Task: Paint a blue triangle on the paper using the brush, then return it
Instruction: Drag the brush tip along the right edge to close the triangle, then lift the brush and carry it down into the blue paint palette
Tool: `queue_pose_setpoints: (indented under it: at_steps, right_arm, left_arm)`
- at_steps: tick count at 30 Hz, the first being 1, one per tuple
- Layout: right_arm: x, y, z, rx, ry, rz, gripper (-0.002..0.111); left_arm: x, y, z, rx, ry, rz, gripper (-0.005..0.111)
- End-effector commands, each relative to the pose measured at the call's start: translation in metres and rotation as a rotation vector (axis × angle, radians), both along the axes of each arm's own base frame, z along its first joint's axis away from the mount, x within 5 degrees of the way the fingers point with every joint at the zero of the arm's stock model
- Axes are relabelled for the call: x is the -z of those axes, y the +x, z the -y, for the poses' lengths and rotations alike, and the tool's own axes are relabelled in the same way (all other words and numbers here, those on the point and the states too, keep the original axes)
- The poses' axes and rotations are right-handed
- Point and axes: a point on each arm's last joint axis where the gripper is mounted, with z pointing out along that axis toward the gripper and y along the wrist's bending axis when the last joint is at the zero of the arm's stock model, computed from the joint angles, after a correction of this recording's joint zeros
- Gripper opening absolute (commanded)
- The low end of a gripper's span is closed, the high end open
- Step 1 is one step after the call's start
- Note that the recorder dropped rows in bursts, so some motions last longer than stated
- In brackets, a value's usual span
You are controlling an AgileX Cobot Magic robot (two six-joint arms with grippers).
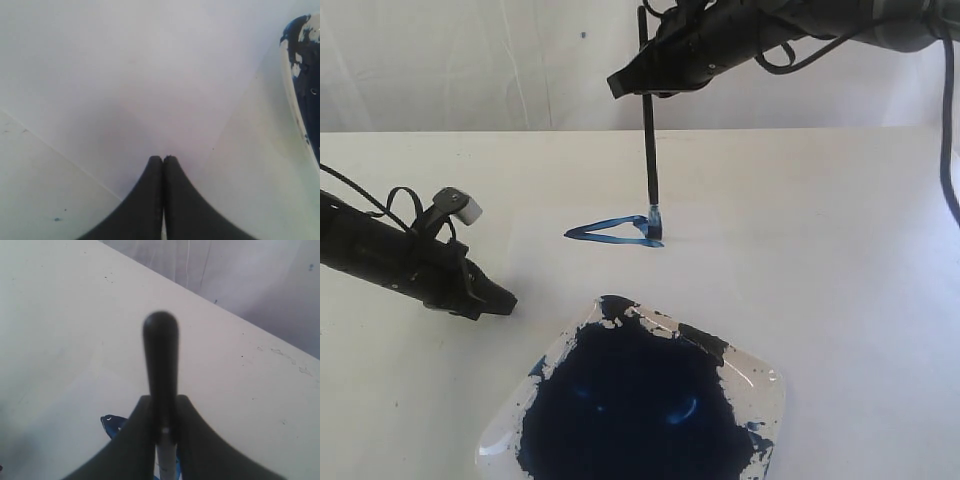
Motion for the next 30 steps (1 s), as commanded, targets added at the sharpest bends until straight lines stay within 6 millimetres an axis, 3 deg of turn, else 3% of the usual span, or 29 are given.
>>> queue_pose_setpoints:
  at_steps: [1,16,30]
  right_arm:
    - [-0.009,-0.002,0.005,0.006,-0.007,0.013,0.0]
    - [-0.025,-0.009,0.01,0.016,0.011,0.033,0.0]
    - [-0.025,-0.006,0.009,0.024,0.017,0.056,0.0]
  left_arm:
    - [-0.003,-0.002,0.003,0.016,-0.02,-0.007,0.0]
    - [-0.003,-0.002,0.003,0.016,-0.02,-0.007,0.0]
    - [-0.003,-0.002,0.003,0.016,-0.02,-0.007,0.0]
